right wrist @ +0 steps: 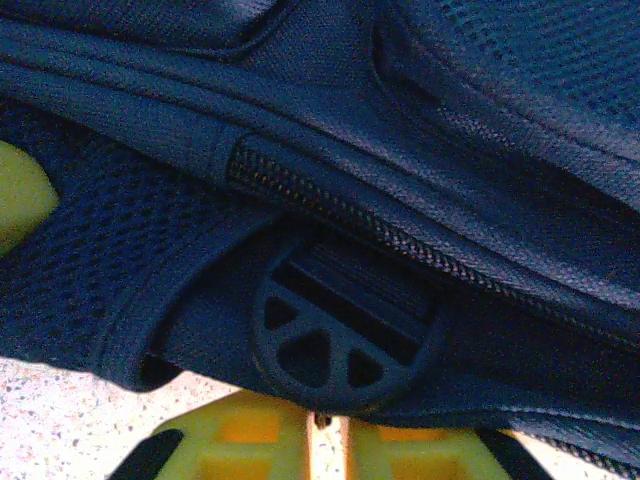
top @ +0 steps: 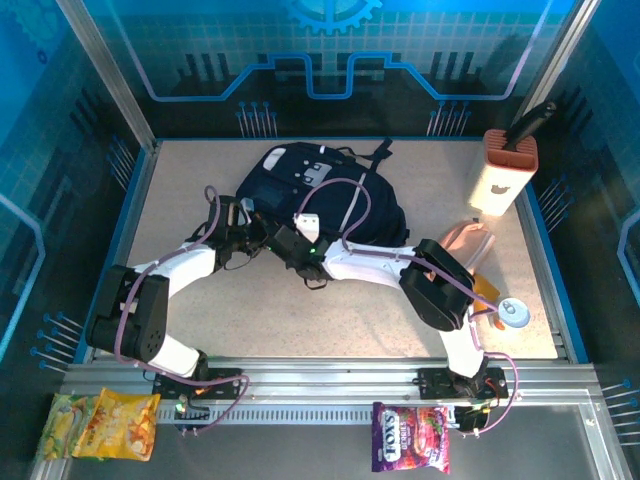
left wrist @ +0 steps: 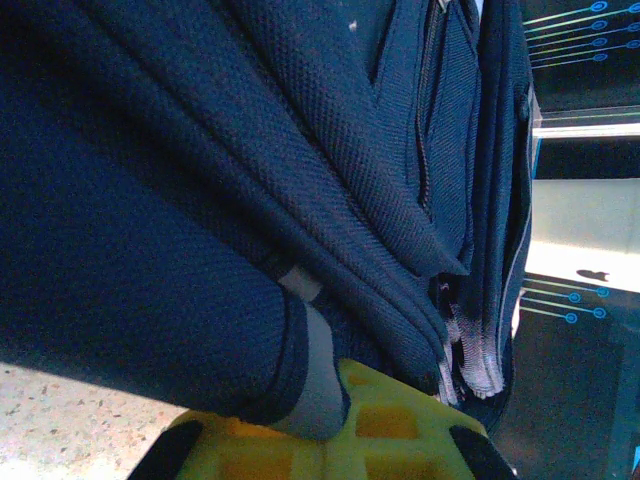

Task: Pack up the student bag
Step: Zip the student bag at the top-center of the table.

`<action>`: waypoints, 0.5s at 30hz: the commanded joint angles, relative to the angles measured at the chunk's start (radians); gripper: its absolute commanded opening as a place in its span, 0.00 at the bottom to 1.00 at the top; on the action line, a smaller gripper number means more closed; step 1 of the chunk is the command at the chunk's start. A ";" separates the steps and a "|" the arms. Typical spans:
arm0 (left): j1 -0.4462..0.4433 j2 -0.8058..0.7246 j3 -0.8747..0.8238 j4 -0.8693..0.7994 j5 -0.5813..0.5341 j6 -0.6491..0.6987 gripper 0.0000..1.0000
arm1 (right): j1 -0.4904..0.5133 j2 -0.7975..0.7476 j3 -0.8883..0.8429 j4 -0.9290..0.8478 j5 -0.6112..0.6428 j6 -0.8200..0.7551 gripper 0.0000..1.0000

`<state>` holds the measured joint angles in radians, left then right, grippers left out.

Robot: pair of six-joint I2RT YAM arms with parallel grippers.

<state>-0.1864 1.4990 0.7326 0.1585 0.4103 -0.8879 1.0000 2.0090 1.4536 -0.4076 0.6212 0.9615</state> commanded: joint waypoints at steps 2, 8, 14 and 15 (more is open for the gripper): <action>-0.003 -0.005 0.024 0.011 0.071 0.018 0.00 | -0.015 -0.017 -0.012 -0.044 0.051 0.004 0.11; 0.032 0.013 0.001 0.010 0.020 0.029 0.00 | -0.015 -0.132 -0.172 -0.078 0.087 0.043 0.11; 0.051 0.067 0.002 0.016 0.007 0.038 0.00 | -0.030 -0.272 -0.367 -0.125 0.129 0.091 0.10; 0.050 0.078 0.003 0.018 0.008 0.038 0.00 | -0.039 -0.293 -0.394 -0.128 0.133 0.090 0.09</action>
<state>-0.1547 1.5505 0.7322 0.1520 0.4171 -0.8829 0.9916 1.7699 1.1240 -0.4419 0.6796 1.0069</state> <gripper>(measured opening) 0.063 0.096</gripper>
